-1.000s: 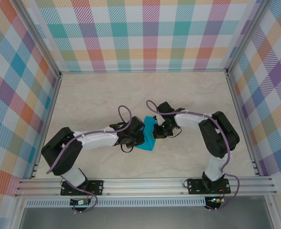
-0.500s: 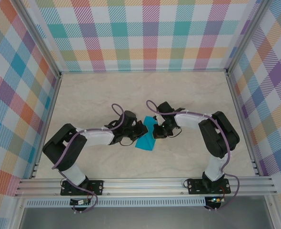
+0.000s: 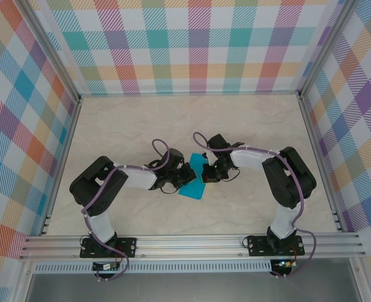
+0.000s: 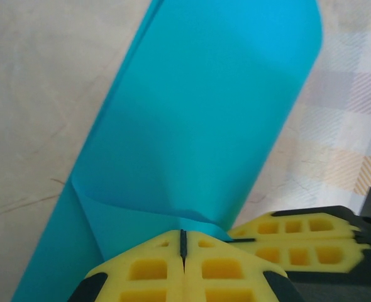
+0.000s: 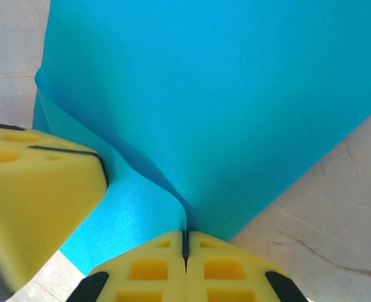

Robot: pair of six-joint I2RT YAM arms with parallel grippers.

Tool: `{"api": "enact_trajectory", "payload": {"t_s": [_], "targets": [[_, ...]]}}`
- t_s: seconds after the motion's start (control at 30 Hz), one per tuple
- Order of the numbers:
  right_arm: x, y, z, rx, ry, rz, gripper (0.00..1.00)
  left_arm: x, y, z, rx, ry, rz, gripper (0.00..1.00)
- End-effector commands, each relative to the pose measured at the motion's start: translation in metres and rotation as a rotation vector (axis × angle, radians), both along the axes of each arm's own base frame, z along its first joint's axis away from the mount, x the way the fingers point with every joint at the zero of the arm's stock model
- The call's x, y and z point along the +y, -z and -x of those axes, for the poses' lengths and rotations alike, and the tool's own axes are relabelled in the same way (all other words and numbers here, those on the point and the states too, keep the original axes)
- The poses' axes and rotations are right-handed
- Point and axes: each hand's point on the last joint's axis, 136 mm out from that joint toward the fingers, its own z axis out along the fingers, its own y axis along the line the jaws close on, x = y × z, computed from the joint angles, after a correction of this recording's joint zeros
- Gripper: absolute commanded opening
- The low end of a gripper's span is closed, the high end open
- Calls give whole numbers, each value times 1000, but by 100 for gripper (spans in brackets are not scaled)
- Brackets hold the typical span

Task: Fold a paper plane with a square sheet of paper (pick it up from the middle)
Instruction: Fold the triangle a second time at the center of the table.

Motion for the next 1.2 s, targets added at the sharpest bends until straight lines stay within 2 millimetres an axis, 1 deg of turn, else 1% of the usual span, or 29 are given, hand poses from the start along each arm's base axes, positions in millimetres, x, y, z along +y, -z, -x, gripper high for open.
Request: {"api": "enact_trajectory", "payload": {"t_s": [0.0, 0.1, 0.2, 0.23, 0.3, 0.37, 0.43, 0.47, 0.57, 0.6, 0.7, 0.73, 0.8, 1.03, 1.17], "targets": [[-1, 8, 5, 21, -9, 17, 7, 6, 13, -2, 8, -5, -46, 2], [3, 0, 1, 11, -2, -1, 8, 13, 24, 5, 30, -9, -73, 2], [7, -13, -3, -8, 6, -18, 14, 17, 31, 9, 39, -7, -83, 2], [6, -18, -5, -17, 14, -17, 16, 16, 31, 9, 38, -6, -81, 2], [2, -28, -8, -45, 36, -3, 23, 16, 30, 10, 36, -2, -81, 2], [-6, -39, -10, -80, 67, 19, 28, 15, 29, 10, 35, 3, -81, 2], [-11, -47, -9, -96, 103, 24, 34, 13, 28, 10, 30, 9, -81, 2], [-12, -50, -6, -92, 116, 10, 34, 13, 28, 10, 30, 10, -80, 2], [-4, -59, 6, -62, 144, -78, 34, 12, 28, 10, 29, 12, -80, 2], [-1, -62, 9, -51, 147, -110, 29, 12, 28, 10, 30, 13, -80, 2], [16, -76, 20, -9, 135, -249, 17, 11, 27, 11, 27, 16, -78, 2], [24, -80, 24, 9, 128, -290, 14, 11, 26, 11, 26, 17, -78, 2], [35, -82, 32, 38, 107, -321, 11, 11, 26, 11, 24, 19, -76, 2], [51, -55, 43, 112, 126, -277, 6, 9, 24, 12, 22, 26, -72, 2], [52, -43, 47, 127, 132, -239, 5, 9, 24, 12, 21, 28, -74, 2]]}}
